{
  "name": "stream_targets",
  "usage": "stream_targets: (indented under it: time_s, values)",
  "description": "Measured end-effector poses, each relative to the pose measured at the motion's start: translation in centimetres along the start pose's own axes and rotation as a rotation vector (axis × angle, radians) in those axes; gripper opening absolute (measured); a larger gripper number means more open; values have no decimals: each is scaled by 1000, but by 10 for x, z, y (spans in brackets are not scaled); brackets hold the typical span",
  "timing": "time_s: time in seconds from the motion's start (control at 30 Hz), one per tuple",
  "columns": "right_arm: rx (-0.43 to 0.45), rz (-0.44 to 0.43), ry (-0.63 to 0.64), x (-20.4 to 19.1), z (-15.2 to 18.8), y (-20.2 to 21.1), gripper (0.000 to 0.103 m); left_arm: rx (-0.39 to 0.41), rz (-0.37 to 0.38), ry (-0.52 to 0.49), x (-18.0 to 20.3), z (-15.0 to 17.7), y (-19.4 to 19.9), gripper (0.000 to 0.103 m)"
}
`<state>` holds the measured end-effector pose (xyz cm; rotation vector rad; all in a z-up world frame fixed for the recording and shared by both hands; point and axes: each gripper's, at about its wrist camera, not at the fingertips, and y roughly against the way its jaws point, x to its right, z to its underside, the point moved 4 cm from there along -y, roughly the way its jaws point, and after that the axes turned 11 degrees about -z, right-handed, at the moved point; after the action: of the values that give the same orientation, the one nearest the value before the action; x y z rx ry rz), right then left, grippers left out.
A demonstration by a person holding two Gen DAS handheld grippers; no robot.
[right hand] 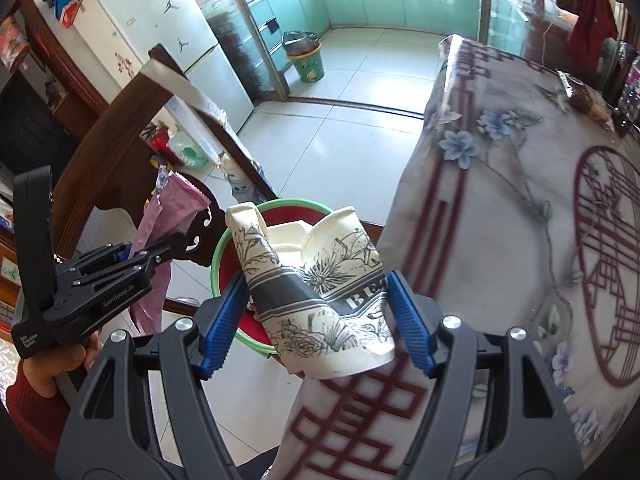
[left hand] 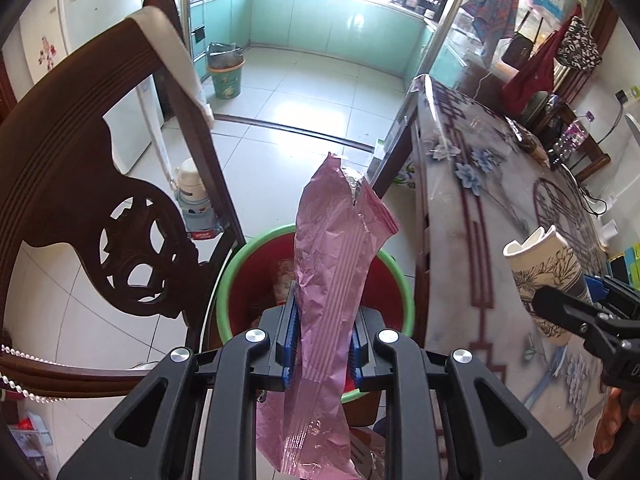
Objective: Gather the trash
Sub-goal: 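Carry the pink wrapper and paper cup over the red bucket, then open both grippers over the red bucket to drop wrapper and cup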
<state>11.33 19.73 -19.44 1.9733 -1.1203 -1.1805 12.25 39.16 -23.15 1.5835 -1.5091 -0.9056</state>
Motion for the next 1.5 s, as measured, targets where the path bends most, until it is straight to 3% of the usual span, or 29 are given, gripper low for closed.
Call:
stream_targets:
  time_s: [0.5, 1.2, 1.23, 1.3, 1.37, 1.43, 1.5]
  values:
    - [-82, 1, 22, -13, -9, -44, 69, -72, 2, 49, -28, -9, -38, 19]
    - [-131, 32, 3, -9, -17, -71, 69, -114, 24, 19, -22, -31, -75, 20]
    - [-132, 33, 1, -9, -18, -72, 69, -112, 21, 21, -22, -32, -75, 22]
    - [-133, 31, -5, -7, -18, -72, 74, -111, 8, 30, -23, -32, -74, 49]
    - [-127, 32, -11, -6, -19, -70, 80, -95, 1, 40, -23, -35, -69, 64]
    - [-112, 35, -13, -4, -21, -64, 81, -67, 2, 38, -21, -40, -60, 65]
    - [-58, 71, 5, -2, -27, -48, 81, -29, -10, 30, -16, -47, -46, 72]
